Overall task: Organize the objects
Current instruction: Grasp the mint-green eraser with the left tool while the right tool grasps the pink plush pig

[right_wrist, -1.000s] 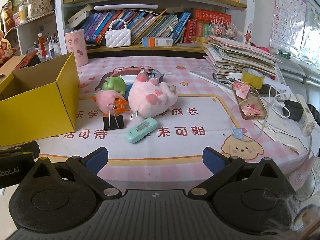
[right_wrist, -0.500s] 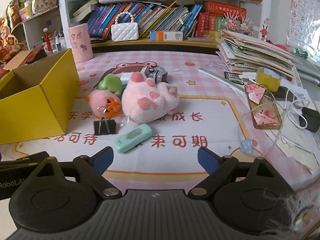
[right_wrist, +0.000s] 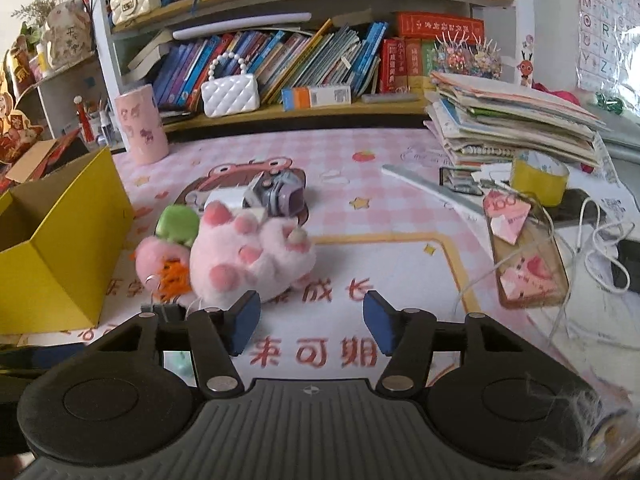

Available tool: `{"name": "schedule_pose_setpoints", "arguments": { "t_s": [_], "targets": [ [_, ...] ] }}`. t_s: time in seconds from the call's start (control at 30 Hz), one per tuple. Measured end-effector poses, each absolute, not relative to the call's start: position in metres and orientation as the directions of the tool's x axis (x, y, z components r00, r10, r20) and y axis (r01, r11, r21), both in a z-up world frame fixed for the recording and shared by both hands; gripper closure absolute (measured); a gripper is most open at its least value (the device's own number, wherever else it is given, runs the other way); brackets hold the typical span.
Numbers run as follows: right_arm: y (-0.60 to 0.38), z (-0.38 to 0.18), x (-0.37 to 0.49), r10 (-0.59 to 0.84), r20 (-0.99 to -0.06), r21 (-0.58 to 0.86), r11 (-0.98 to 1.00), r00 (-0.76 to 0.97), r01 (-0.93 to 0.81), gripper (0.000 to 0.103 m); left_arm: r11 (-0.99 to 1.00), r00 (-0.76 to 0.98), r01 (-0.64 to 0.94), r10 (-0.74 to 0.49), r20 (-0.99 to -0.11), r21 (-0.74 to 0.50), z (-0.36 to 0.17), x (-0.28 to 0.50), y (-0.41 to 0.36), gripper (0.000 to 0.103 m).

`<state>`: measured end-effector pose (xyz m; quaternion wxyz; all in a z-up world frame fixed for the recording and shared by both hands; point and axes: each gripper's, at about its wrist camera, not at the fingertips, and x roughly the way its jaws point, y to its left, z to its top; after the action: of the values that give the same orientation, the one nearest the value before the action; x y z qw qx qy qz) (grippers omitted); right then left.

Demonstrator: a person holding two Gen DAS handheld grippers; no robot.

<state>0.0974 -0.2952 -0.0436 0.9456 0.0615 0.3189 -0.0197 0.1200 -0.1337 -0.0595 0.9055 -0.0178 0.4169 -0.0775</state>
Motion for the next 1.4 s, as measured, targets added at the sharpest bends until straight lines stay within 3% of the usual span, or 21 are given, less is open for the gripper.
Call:
{"name": "schedule_pose_setpoints", "arguments": {
  "t_s": [0.3, 0.4, 0.5, 0.8, 0.9, 1.03, 1.2, 1.33, 1.4],
  "targets": [
    [-0.324, -0.040, 0.112, 0.027, -0.583, 0.136, 0.988, 0.812, 0.065, 0.045, 0.967, 0.611, 0.250, -0.193, -0.767, -0.045, -0.080, 0.157, -0.185, 0.046],
    [-0.331, -0.038, 0.115, 0.037, -0.574, 0.150, 0.987, 0.818, 0.061, 0.036, 0.960, 0.589, 0.278, -0.186, -0.786, -0.019, -0.092, 0.164, -0.196, 0.054],
    [-0.334, -0.038, 0.119, 0.055, -0.569, 0.163, 0.985, 0.820, 0.048, 0.031, 0.961, 0.587, 0.276, -0.170, -0.791, -0.002, -0.095, 0.163, -0.196, 0.080],
    [-0.299, -0.049, 0.152, 0.199, -0.584, 0.201, 0.975, 0.787, -0.097, 0.000, 0.983, 0.589, 0.144, -0.176, -0.789, -0.112, -0.075, 0.135, -0.135, 0.080],
    [-0.282, -0.057, 0.170, 0.216, -0.599, 0.188, 0.974, 0.771, -0.127, 0.000, 0.988, 0.617, 0.061, -0.149, -0.773, -0.142, -0.062, 0.118, -0.107, 0.080],
    [-0.264, -0.074, 0.193, 0.130, -0.643, 0.078, 0.991, 0.754, -0.104, 0.000, 0.987, 0.659, -0.026, -0.101, -0.745, -0.157, -0.047, 0.101, -0.078, 0.080],
    [-0.263, -0.090, 0.205, 0.137, -0.651, 0.075, 0.990, 0.746, -0.117, 0.000, 0.982, 0.690, -0.093, -0.056, -0.722, -0.165, -0.032, 0.093, -0.057, 0.080],
    [-0.263, -0.084, 0.201, 0.131, -0.637, 0.081, 0.991, 0.759, -0.102, 0.016, 0.979, 0.715, -0.104, -0.048, -0.697, -0.173, -0.019, 0.090, -0.049, 0.080],
    [-0.264, -0.079, 0.195, 0.127, -0.636, 0.088, 0.992, 0.761, -0.093, 0.019, 0.978, 0.731, -0.092, -0.063, -0.680, -0.189, -0.015, 0.090, -0.047, 0.080]
  ]
}}
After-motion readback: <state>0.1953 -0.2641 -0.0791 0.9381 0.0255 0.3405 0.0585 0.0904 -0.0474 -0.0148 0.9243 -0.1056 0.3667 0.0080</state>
